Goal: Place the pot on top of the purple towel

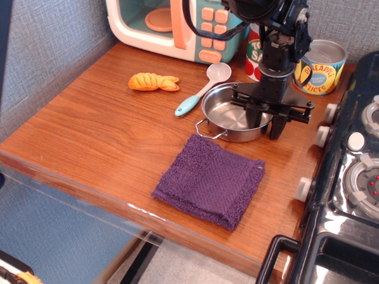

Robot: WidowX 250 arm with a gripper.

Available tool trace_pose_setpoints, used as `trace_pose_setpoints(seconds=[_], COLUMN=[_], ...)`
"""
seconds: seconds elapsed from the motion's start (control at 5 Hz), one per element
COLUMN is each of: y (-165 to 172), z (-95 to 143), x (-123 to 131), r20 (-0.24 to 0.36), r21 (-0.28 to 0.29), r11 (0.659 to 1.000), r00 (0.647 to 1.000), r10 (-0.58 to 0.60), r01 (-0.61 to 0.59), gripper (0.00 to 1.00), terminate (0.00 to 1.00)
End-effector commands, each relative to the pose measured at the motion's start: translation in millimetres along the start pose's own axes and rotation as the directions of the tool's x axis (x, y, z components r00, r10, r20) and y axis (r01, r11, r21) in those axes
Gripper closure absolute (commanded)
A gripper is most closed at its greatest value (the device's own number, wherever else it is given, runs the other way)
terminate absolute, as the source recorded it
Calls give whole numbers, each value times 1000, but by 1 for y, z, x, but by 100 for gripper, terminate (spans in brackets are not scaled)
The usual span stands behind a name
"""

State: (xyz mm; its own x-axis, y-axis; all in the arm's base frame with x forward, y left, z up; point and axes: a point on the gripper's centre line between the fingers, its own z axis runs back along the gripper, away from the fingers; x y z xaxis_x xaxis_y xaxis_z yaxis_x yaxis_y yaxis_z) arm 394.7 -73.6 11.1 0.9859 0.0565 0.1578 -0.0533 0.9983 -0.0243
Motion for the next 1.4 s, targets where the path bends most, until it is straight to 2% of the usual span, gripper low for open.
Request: trace_pose_setpoints(seconds=[0.0, 0.2, 0.4, 0.6, 0.8, 1.0, 1.2], y=[5, 11, 12, 16, 17, 15, 7], z=[11, 22, 57, 95, 110, 109, 97], x=[9, 19, 29, 15, -27, -69, -95], r20=[12, 29, 85, 122, 97, 65, 34], r21=[-3, -4, 5, 8, -42, -73, -73], r11=[1000, 998, 993, 992, 994, 993, 992], r00=[1000, 998, 989, 985, 991, 994, 995], r10=[-18, -55, -121, -122, -92, -89, -99], r01=[18, 56, 121, 122, 96, 94, 101], gripper=[100, 100, 100, 100, 100, 100, 100], terminate=[0, 0, 0, 0, 0, 0, 0])
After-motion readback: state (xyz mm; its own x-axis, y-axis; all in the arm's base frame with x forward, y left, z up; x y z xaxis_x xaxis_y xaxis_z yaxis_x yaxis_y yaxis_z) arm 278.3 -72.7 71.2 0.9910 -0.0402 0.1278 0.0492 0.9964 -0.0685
